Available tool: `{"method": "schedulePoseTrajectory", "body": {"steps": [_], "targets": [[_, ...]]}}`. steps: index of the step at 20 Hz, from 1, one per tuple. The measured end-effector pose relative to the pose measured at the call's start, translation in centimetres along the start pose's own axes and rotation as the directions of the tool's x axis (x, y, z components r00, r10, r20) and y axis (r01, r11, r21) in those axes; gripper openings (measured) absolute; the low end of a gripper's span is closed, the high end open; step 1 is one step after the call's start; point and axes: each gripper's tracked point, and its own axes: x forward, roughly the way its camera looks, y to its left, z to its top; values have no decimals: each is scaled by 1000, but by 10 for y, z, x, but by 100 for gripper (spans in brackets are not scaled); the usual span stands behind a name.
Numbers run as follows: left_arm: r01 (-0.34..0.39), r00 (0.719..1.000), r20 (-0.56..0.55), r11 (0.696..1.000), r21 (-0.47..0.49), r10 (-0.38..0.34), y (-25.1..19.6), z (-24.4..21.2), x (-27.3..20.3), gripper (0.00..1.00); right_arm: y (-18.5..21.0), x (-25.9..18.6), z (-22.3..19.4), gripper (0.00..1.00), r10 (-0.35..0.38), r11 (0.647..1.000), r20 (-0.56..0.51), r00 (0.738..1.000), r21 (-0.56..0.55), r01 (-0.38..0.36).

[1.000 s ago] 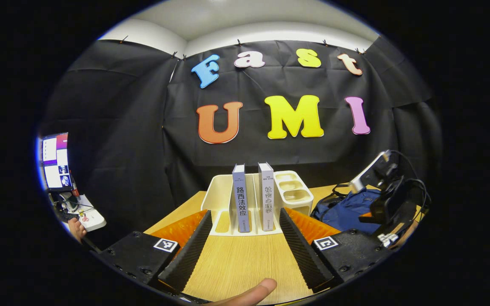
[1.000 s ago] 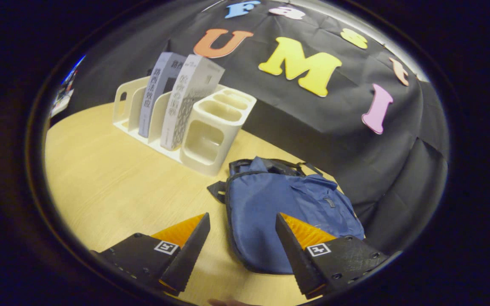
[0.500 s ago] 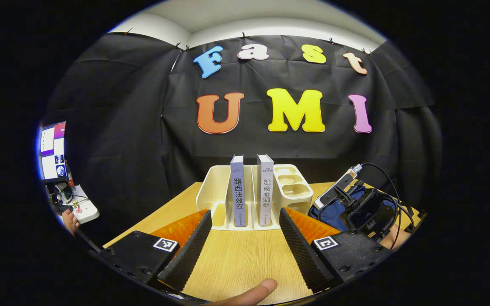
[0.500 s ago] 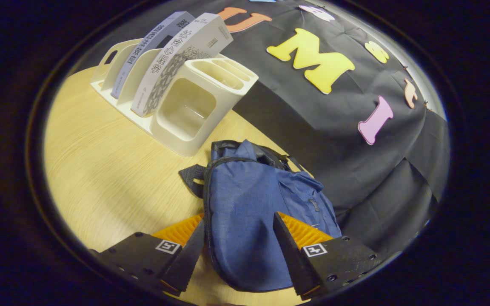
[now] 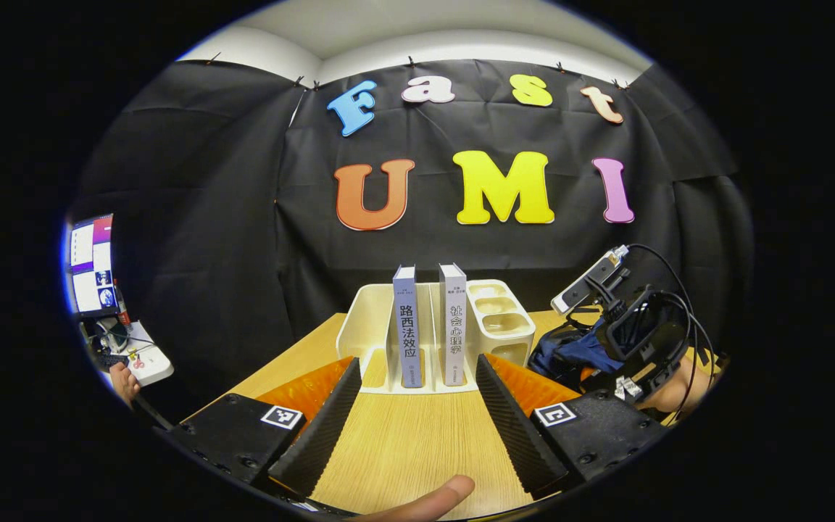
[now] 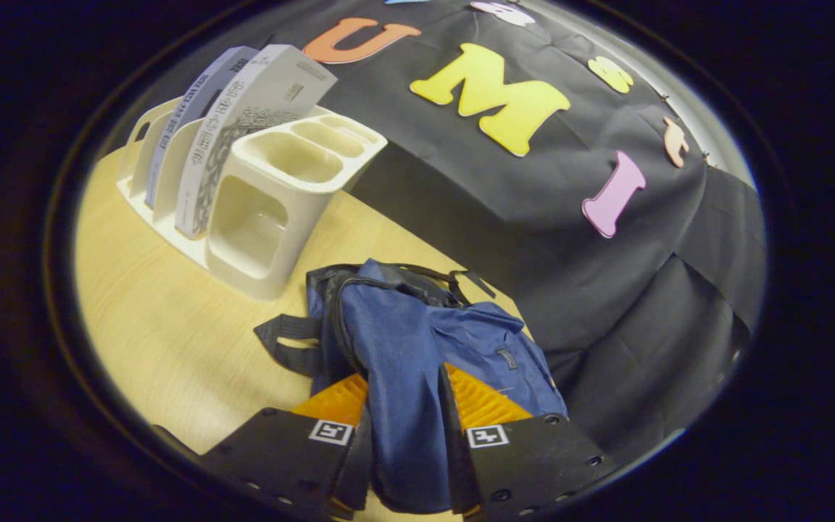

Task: Open the schoolbag, grab two books from the bookshelf and put them into the schoolbag.

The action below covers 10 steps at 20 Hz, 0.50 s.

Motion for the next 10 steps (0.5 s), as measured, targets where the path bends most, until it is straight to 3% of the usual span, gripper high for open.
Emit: {"method": "schedulePoseTrajectory", "body": {"steps": [1, 2, 3, 5, 6, 10], "targets": [[0, 1000, -3, 1000, 0, 0, 1, -1, -1, 100, -4, 5, 0, 37, 7, 1000, 1, 1000, 9, -7], [0, 1000, -4, 1000, -1, 0, 1, -1, 0, 100, -4, 5, 3, 16, 30, 999, 7, 1000, 31, -30], [2, 1000, -4, 1000, -2, -3, -1, -1, 0, 100, -5, 8, 3, 7, 59, 997, 9, 998, 51, -59], [25, 1000, 0, 1000, -4, -25, -7, -1, 3, 100, -17, 9, 4, 11, 98, 990, -3, 995, 106, -97], [29, 1000, 3, 1000, -11, -29, -8, -1, 6, 100, -25, 9, 8, 7, 112, 985, 2, 994, 129, -111], [21, 999, -29, 1000, -9, -21, -11, -14, 18, 100, -61, 7, 28, 6, 150, 971, 33, 988, 183, -153]]}}
